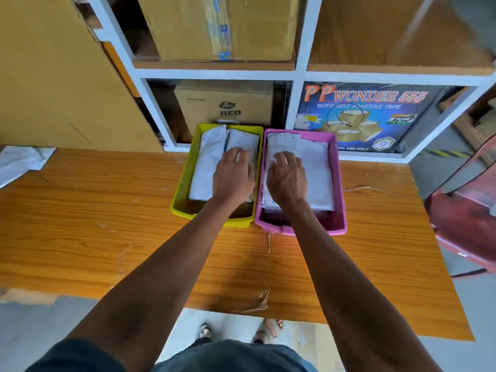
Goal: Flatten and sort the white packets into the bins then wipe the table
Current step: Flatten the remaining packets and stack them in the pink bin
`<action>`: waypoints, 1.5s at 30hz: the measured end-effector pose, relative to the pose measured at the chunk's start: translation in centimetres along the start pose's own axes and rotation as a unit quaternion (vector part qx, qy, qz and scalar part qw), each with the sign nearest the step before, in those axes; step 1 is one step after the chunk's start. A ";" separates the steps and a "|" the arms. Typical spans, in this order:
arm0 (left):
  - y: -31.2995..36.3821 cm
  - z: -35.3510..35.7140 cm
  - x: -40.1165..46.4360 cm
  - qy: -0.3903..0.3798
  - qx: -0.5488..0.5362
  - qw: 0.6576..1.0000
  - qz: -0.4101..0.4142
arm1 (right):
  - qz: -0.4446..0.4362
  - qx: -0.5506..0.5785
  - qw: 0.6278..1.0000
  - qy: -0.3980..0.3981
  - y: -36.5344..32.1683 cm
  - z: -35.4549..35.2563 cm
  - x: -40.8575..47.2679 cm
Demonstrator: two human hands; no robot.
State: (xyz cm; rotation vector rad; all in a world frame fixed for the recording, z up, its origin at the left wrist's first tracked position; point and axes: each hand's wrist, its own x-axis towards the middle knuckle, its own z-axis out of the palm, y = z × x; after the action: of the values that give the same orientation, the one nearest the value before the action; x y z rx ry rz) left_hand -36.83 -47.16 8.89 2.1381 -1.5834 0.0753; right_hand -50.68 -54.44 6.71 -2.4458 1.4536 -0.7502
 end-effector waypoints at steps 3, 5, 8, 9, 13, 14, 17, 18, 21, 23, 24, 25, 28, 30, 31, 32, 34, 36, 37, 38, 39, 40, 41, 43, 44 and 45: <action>-3.9 -2.2 -2.6 0.014 0.009 1.000 -0.002 | -0.022 0.013 1.000 0.017 -4.1 0.7 -1.9; -6.4 -3.4 -4.2 0.024 0.012 1.000 -0.013 | -0.048 0.020 0.998 0.026 -6.9 1.3 -3.3; -10.6 -5.7 -7.7 0.039 0.011 0.998 -0.047 | -0.077 0.019 0.997 0.014 -11.9 2.8 -5.5; -12.0 -6.3 -8.9 0.044 0.012 0.998 -0.053 | -0.082 0.017 0.996 0.007 -13.5 3.4 -6.3; -17.7 -9.1 -14.2 0.045 0.037 0.995 -0.086 | -0.122 0.036 0.992 0.001 -19.6 6.1 -9.8; -19.4 -10.0 -15.8 0.048 0.042 0.993 -0.096 | -0.134 0.042 0.990 0.004 -21.4 6.9 -10.7; -24.7 -12.9 -20.7 0.034 0.056 0.988 -0.141 | -0.162 0.052 0.985 -0.012 -27.1 9.5 -13.8; -26.5 -13.9 -22.5 0.028 0.059 0.985 -0.161 | -0.172 0.058 0.983 -0.029 -29.1 10.5 -15.0; -31.0 -16.3 -27.0 0.009 0.055 0.976 -0.209 | -0.198 0.080 0.974 -0.073 -33.7 13.4 -17.7; -34.0 -17.7 -29.6 -0.004 0.059 0.969 -0.240 | -0.219 0.089 0.967 -0.098 -36.9 14.9 -19.0; -35.4 -18.3 -30.8 -0.010 0.062 0.965 -0.256 | -0.228 0.089 0.963 -0.111 -38.5 15.5 -19.4; -36.5 -18.8 -31.7 -0.014 0.065 0.961 -0.269 | -0.235 0.088 0.960 -0.121 -39.7 16.0 -19.7; -39.9 -20.2 -34.1 -0.013 0.064 0.949 -0.307 | -0.270 0.083 0.949 -0.142 -44.0 17.8 -20.1; -41.8 -21.0 -35.0 -0.013 0.063 0.941 -0.331 | -0.286 0.089 0.942 -0.150 -46.3 19.2 -20.0; -42.9 -21.5 -35.3 -0.011 0.061 0.937 -0.344 | -0.292 0.093 0.939 -0.157 -47.6 20.0 -19.9; -43.9 -21.8 -35.6 -0.009 0.060 0.934 -0.353 | -0.296 0.095 0.936 -0.164 -48.7 20.9 -19.7; -46.1 -22.4 -35.7 -0.014 0.063 0.930 -0.362 | -0.304 0.097 0.932 -0.172 -50.9 22.7 -19.3; -48.4 -22.9 -35.4 -0.020 0.064 0.926 -0.372 | -0.312 0.101 0.930 -0.170 -52.9 24.7 -18.6; -49.7 -23.1 -35.2 -0.020 0.065 0.924 -0.377 | -0.314 0.102 0.929 -0.169 -53.8 25.7 -18.2; -51.2 -23.3 -34.7 -0.018 0.068 0.921 -0.382 | -0.316 0.102 0.928 -0.169 -54.9 26.9 -17.7; -52.7 -23.6 -34.2 -0.018 0.071 0.920 -0.385 | -0.315 0.104 0.928 -0.171 -55.9 28.1 -17.1; -53.9 -23.9 -33.7 -0.020 0.073 0.919 -0.387 | -0.311 0.106 0.928 -0.176 -56.8 29.0 -16.5; -55.3 -24.3 -33.1 -0.025 0.074 0.918 -0.389 | -0.303 0.107 0.929 -0.185 -57.9 30.1 -15.7; -58.1 -25.0 -31.5 -0.040 0.082 0.916 -0.390 | -0.287 0.111 0.930 -0.201 -59.9 32.1 -14.0; -59.5 -25.4 -30.6 -0.045 0.085 0.915 -0.392 | -0.282 0.113 0.930 -0.206 -61.0 32.9 -13.1; -60.8 -25.8 -29.8 -0.045 0.086 0.914 -0.394 | -0.279 0.116 0.930 -0.208 -61.8 33.7 -12.4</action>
State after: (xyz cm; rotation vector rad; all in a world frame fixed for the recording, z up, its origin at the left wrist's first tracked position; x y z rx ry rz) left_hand 14.90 3.05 1.65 2.7891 -0.6624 -0.1570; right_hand 9.14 -15.88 -0.38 -2.6225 0.4874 -0.4111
